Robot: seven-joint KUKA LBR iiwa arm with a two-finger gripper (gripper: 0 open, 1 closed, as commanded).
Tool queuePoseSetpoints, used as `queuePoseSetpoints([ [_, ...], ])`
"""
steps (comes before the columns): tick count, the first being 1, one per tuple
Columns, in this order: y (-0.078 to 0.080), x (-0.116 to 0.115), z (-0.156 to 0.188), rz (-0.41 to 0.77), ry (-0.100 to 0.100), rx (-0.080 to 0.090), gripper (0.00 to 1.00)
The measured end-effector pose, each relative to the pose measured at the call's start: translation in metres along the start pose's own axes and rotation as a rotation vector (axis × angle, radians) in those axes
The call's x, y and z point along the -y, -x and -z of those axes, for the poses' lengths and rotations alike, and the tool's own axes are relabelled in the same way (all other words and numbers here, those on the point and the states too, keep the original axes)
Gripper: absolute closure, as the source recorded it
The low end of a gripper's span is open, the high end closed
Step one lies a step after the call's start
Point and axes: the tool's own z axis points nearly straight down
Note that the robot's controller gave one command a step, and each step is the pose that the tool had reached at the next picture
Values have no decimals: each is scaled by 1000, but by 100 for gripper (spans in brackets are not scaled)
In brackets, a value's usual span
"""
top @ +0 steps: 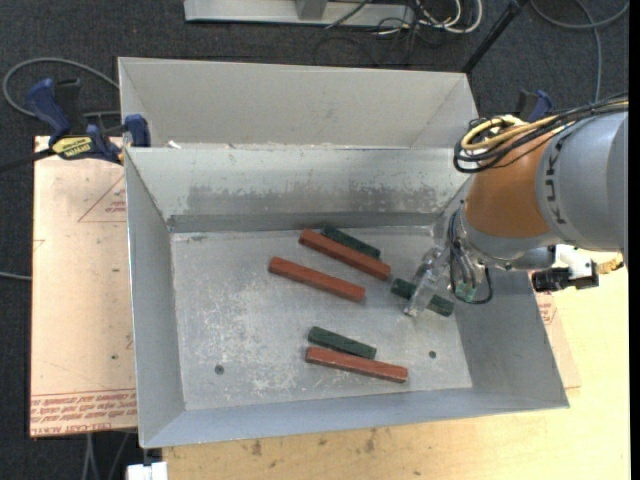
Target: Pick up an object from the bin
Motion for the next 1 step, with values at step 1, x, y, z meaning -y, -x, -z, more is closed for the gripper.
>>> queuePoseSetpoints([
  [1, 1, -1, 26, 2, 2, 3, 100],
])
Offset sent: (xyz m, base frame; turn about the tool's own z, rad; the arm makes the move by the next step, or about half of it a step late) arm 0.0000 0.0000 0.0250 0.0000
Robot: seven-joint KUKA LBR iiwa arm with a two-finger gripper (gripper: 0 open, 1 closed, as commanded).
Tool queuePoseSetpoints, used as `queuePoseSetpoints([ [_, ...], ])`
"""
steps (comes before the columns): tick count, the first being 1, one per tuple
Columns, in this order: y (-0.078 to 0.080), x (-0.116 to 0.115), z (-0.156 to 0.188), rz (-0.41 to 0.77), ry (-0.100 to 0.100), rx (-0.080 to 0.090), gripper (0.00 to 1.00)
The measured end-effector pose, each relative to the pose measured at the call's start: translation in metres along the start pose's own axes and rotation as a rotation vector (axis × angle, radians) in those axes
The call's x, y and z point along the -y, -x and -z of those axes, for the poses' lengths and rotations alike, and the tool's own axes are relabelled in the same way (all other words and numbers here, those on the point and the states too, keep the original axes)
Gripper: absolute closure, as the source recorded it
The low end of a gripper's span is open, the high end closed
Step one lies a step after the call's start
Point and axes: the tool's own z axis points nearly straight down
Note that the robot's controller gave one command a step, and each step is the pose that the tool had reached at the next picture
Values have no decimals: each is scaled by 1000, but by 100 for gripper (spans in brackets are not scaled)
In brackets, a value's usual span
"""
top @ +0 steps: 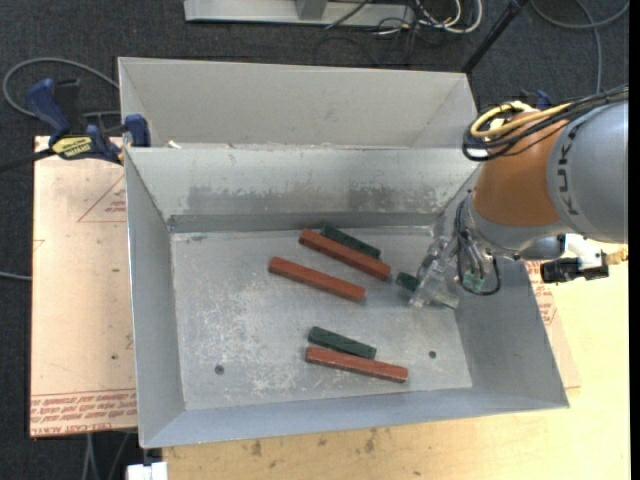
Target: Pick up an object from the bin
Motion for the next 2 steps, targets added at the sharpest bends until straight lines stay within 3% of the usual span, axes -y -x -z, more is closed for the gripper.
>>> queuePoseSetpoints([
  [1, 2, -1, 42, 2, 1, 2, 100],
  [2, 2, -2, 53, 3, 0, -1, 100],
])
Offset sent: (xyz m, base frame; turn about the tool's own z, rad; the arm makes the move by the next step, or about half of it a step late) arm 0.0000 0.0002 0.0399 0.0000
